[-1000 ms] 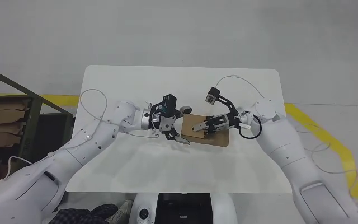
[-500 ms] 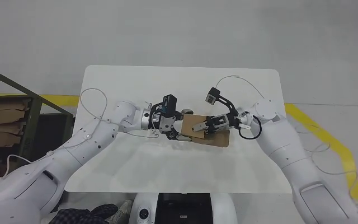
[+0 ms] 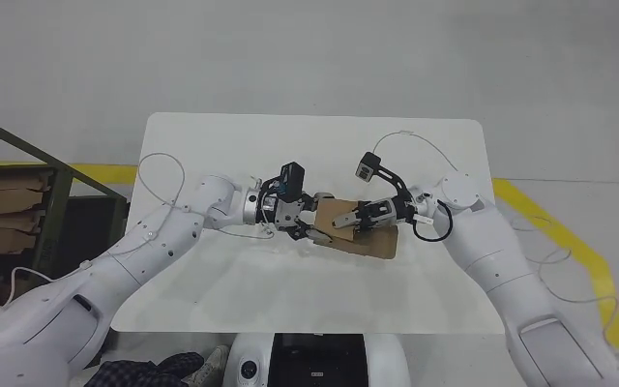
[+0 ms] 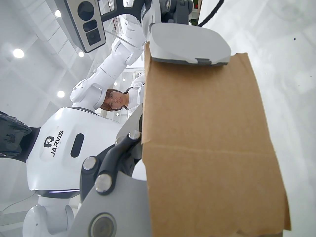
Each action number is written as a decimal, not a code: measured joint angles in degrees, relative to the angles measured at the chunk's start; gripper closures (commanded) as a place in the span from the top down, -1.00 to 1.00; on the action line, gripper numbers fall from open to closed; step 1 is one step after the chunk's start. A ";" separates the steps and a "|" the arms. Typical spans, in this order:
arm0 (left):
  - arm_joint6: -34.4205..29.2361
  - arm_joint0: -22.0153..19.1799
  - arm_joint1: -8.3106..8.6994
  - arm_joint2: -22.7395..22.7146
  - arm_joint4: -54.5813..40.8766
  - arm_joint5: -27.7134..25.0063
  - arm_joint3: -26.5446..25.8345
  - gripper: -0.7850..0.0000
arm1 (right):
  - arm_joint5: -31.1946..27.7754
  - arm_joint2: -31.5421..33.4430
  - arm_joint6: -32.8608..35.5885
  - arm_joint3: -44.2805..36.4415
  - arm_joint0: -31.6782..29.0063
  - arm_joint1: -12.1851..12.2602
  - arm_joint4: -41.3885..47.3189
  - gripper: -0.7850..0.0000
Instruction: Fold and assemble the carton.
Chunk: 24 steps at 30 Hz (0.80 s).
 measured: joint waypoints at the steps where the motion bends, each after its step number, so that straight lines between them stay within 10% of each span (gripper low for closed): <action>1: -0.09 -0.01 0.00 0.03 -0.12 0.00 0.01 0.27 | -0.01 0.02 0.00 0.04 0.01 -0.01 0.06 -1.00; 3: -0.27 -0.05 0.01 0.08 -0.34 0.00 0.01 0.27 | -0.01 0.08 -0.09 0.20 0.03 -0.04 0.20 -0.77; 6: -0.32 -0.06 0.00 0.11 -0.68 0.00 0.26 0.23 | 0.03 0.20 -0.32 0.46 0.03 -0.09 0.56 0.38; 9: -0.21 0.02 -0.05 0.02 -1.10 0.00 0.82 0.23 | -0.01 0.38 -0.28 0.71 0.04 -0.11 0.95 0.81; 24: 1.61 1.78 -0.22 -2.28 -0.88 0.00 1.89 0.25 | -0.50 2.88 0.39 1.00 -0.67 0.48 2.33 0.90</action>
